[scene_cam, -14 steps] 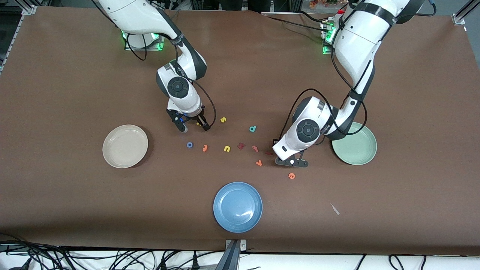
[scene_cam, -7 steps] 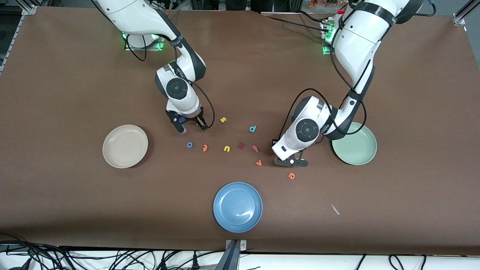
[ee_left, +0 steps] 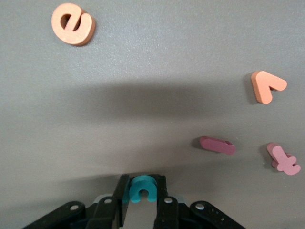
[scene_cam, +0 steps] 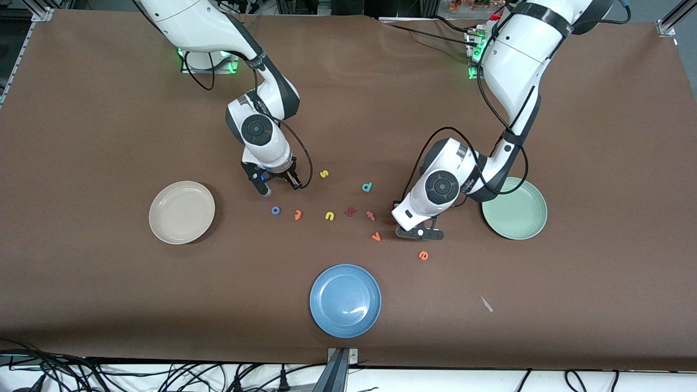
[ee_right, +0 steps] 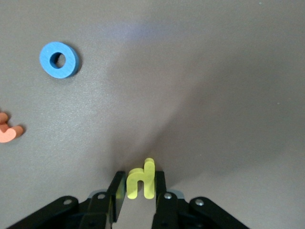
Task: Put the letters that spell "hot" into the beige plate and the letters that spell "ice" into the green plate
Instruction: 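Drop the c on the green plate while the right gripper carries the h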
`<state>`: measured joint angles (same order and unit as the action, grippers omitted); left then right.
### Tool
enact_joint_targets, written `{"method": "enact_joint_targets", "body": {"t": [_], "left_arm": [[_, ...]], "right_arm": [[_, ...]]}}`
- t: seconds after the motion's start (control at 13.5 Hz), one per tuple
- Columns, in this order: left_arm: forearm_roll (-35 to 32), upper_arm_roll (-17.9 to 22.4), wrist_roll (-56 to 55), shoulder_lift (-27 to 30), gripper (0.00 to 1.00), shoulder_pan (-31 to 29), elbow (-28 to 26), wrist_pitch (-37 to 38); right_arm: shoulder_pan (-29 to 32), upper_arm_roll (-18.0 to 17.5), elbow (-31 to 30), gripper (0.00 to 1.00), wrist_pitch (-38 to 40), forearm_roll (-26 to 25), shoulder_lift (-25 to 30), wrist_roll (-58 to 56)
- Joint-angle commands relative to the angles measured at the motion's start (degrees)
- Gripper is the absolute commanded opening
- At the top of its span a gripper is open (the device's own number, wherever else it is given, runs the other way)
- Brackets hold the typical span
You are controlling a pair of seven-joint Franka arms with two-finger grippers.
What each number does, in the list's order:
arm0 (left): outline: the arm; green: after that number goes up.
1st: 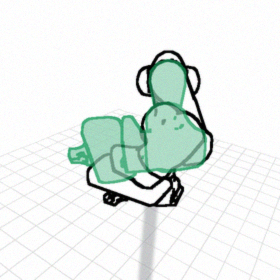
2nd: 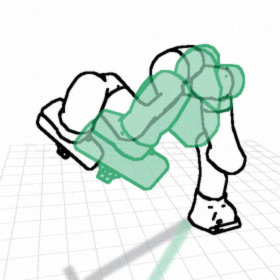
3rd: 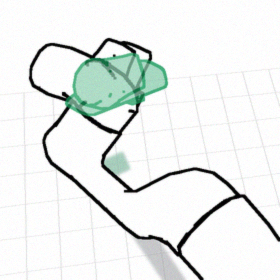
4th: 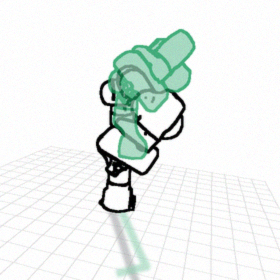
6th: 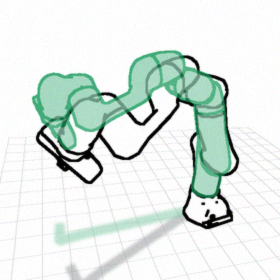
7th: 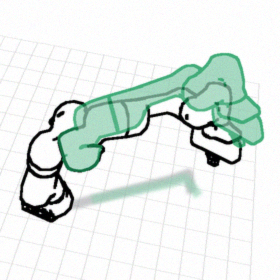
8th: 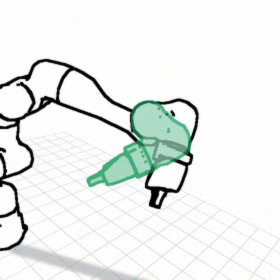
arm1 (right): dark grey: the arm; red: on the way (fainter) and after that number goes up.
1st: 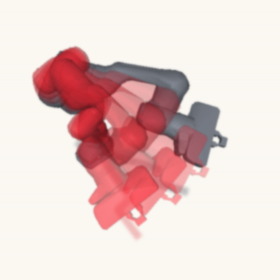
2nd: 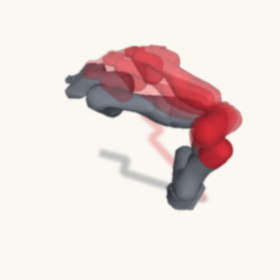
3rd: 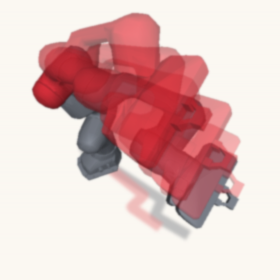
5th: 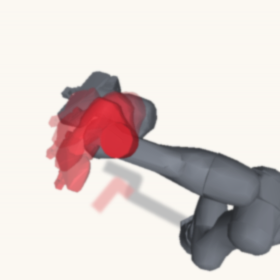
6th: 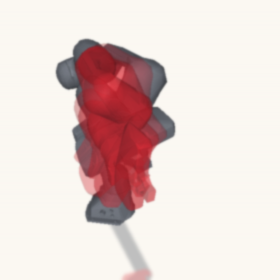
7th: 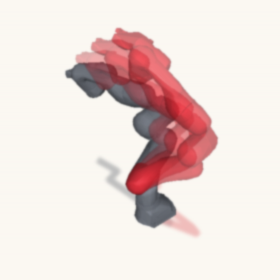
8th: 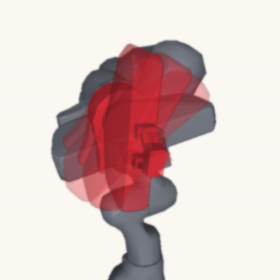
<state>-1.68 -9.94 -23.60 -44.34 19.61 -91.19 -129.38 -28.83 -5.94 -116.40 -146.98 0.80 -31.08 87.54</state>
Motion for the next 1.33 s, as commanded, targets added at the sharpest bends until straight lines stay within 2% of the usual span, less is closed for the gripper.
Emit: {"method": "enact_joint_targets", "body": {"t": [0.0,0.22,0.59,0.74,1.04,1.11,1.26], "left_arm": [[-1.3,-0.1,-1.2,0.1,0.11,0.1,0.0,0.5],[-1.3,-0.1,-1.1,0.7,0.10,-0.3,0.3,1.0],[-2.0,0.3,2.0,5.6,0.10,-2.5,2.2,10.1],[-2.0,0.3,7.7,6.6,0.10,-6.0,2.1,12.5],[-2.1,0.3,21.3,7.0,0.11,-14.0,1.5,15.5],[-2.1,0.3,24.3,7.0,0.15,-16.2,1.1,15.7],[-2.2,0.4,28.3,6.8,0.16,-19.5,0.5,15.9]], "right_arm": [[0.5,-0.3,1.0,0.30,0.4,0.6,-2.7,-0.5],[0.5,-0.4,1.3,0.27,0.4,0.7,-2.8,-0.2],[0.6,-0.4,1.3,0.26,0.5,0.7,-2.9,-0.3],[0.6,-0.4,2.1,0.26,0.8,0.7,-2.8,-0.4],[0.7,-0.4,4.9,0.26,6.3,0.7,-2.8,-0.8],[0.7,-0.3,5.4,0.26,7.0,0.7,-2.8,-1.1],[0.7,-0.3,5.5,0.25,7.1,0.7,-2.6,-1.1]]}}
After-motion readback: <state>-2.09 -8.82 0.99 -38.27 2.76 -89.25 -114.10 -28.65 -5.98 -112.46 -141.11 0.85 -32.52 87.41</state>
